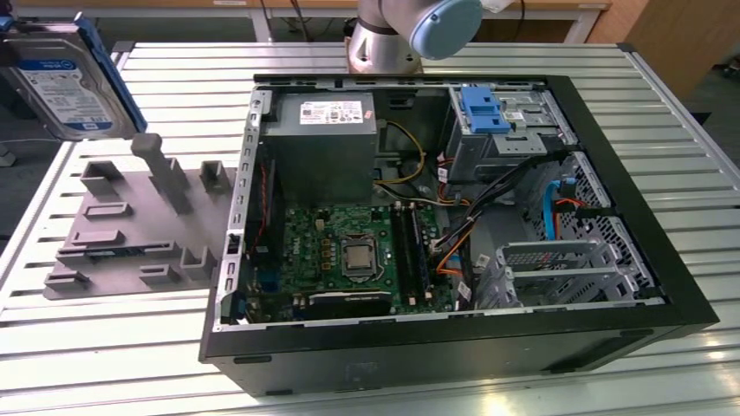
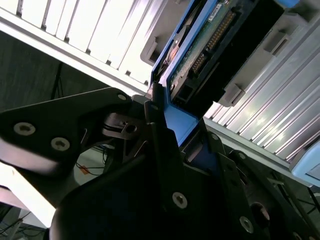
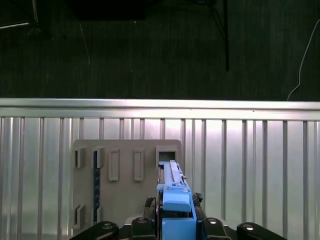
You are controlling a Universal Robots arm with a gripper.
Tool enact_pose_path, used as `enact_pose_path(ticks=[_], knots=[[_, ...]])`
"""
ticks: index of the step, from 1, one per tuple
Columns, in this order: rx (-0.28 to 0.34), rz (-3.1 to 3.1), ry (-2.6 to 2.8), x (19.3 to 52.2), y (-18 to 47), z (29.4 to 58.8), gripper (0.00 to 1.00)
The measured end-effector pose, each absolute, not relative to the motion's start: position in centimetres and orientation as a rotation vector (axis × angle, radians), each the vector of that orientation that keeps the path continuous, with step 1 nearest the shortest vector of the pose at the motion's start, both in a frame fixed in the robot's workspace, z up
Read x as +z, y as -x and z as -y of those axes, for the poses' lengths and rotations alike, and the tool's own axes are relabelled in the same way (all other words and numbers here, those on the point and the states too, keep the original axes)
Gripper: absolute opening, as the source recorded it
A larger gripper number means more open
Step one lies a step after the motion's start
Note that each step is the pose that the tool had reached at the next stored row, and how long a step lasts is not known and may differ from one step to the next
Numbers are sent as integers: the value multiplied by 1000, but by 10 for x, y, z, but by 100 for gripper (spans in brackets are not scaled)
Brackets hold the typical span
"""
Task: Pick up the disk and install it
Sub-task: 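Pick up the disk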
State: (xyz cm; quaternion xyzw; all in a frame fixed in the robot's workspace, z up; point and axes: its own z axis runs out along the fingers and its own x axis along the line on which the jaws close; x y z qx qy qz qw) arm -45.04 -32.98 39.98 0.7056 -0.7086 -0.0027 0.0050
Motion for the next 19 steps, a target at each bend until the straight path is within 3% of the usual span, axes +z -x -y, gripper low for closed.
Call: enact_pose_path(ticks=[19], knots=[[-7, 2218, -2209, 449, 450, 329, 36]])
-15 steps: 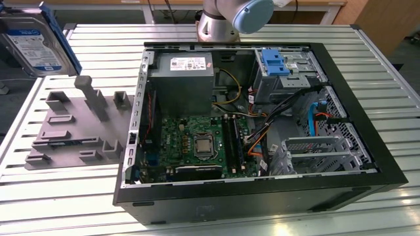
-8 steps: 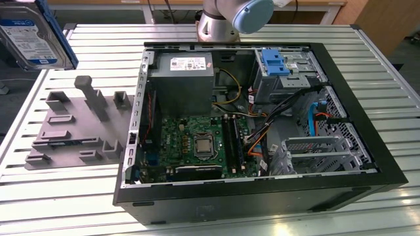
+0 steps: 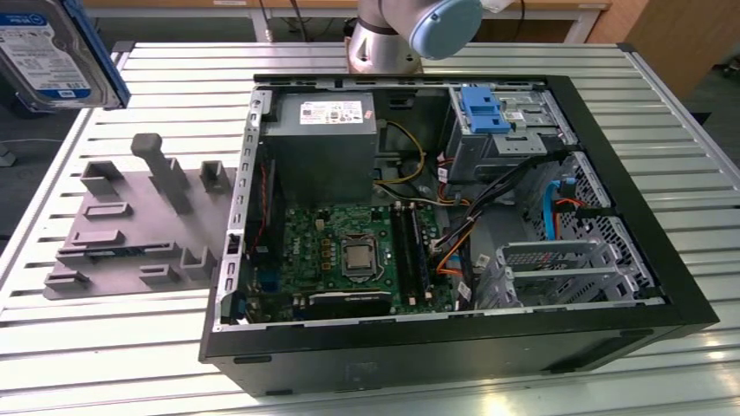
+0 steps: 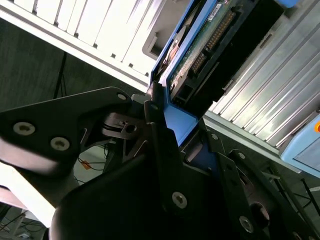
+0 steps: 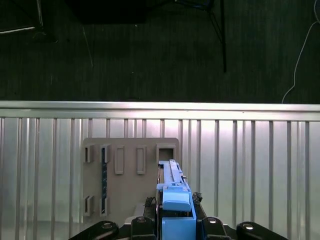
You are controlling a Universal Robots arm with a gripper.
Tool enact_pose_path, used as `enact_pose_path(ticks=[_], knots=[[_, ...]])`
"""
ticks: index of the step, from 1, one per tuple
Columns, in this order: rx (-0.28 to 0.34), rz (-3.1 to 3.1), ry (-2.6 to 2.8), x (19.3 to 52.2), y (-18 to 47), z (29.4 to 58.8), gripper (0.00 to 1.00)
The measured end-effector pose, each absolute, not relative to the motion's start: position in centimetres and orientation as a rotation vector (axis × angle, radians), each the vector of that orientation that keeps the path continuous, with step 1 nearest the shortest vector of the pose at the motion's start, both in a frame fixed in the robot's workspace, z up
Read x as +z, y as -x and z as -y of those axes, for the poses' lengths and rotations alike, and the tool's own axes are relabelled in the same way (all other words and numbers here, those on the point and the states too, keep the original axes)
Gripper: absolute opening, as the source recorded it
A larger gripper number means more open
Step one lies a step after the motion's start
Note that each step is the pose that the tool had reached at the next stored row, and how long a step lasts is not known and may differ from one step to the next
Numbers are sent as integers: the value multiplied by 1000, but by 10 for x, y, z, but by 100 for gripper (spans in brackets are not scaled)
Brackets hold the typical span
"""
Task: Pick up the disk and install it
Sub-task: 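Pick up the disk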
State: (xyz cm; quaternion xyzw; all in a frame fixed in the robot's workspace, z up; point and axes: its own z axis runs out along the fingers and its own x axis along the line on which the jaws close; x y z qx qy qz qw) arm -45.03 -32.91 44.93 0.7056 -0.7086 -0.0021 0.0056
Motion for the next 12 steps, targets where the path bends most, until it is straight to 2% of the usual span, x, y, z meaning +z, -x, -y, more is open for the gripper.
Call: enact_pose_path(ticks=[12], knots=[[-6, 2218, -2209, 476, 450, 329, 36]])
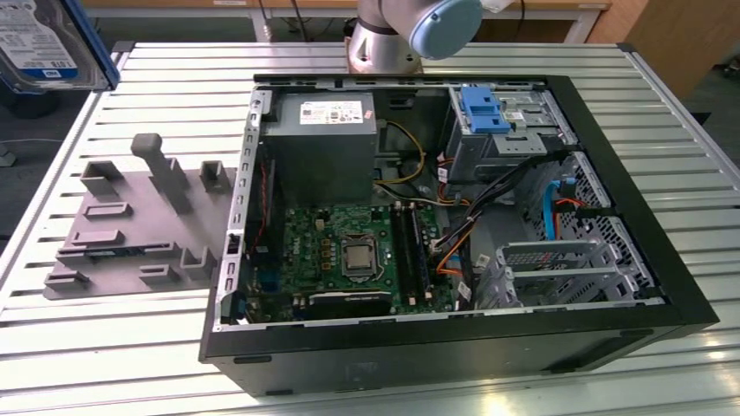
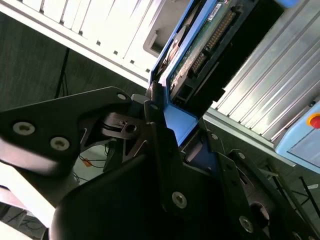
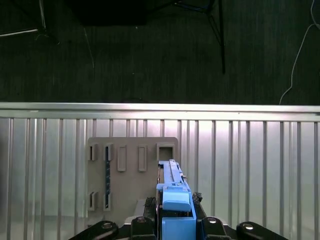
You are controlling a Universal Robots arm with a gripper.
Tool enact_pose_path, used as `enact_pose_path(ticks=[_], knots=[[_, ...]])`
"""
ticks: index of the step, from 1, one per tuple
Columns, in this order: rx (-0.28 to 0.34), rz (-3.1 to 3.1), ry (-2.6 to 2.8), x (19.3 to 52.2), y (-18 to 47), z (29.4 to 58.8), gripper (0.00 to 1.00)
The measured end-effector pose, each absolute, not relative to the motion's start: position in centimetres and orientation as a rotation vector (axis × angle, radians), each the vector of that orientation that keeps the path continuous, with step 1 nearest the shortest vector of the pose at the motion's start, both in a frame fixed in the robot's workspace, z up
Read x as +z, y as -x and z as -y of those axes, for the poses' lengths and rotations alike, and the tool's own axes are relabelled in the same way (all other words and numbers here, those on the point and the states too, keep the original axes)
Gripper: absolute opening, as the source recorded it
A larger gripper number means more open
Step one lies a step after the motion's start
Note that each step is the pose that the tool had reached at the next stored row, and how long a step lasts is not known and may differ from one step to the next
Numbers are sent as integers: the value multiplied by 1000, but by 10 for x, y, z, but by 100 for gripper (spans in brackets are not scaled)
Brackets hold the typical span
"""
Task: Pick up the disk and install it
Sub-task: 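Pick up the disk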
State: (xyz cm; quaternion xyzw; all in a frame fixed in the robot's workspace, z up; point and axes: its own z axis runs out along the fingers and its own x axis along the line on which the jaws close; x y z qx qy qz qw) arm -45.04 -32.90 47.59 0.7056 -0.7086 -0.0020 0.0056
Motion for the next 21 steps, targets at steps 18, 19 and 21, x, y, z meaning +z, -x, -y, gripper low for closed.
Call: enact_pose_path(ticks=[18, 19, 21], knots=[[-6, 2218, -2208, 510, 450, 329, 36], [-6, 2218, -2208, 510, 450, 329, 36], [-6, 2218, -2209, 510, 450, 329, 36]])
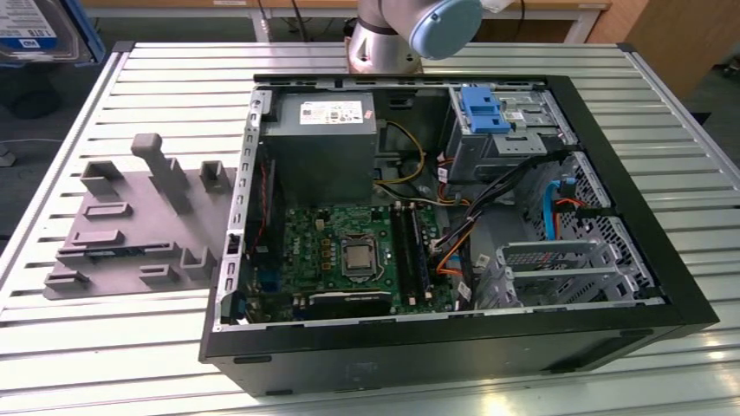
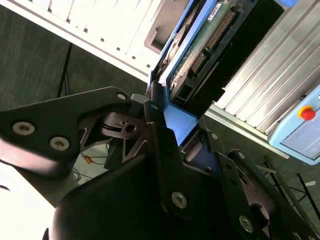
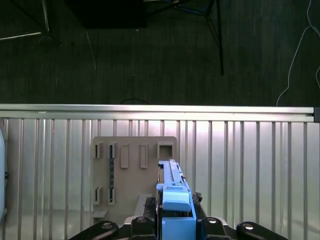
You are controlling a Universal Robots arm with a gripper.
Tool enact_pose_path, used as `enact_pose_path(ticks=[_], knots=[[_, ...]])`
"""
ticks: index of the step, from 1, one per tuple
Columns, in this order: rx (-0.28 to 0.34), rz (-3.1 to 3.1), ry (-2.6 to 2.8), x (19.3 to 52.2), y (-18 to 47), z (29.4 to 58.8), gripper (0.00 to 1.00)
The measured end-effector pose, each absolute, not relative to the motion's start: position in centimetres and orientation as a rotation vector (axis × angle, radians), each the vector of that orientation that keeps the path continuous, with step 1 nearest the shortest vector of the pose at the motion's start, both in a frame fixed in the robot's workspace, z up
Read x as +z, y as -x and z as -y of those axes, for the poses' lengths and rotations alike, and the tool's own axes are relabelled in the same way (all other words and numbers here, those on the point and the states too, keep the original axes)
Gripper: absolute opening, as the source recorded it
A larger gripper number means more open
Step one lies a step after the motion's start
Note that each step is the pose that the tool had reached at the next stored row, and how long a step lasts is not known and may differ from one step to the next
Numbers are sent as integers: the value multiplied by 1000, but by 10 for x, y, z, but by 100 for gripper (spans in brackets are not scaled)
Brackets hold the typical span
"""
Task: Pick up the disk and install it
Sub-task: 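Pick up the disk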
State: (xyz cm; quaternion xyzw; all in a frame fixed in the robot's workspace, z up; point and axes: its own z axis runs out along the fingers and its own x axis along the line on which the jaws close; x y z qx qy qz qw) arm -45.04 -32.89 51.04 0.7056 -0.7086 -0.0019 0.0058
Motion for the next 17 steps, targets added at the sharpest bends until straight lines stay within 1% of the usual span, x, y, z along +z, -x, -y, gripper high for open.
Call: enact_pose_path(ticks=[17], knots=[[-6, 2218, -2208, 511, 444, 329, 36]])
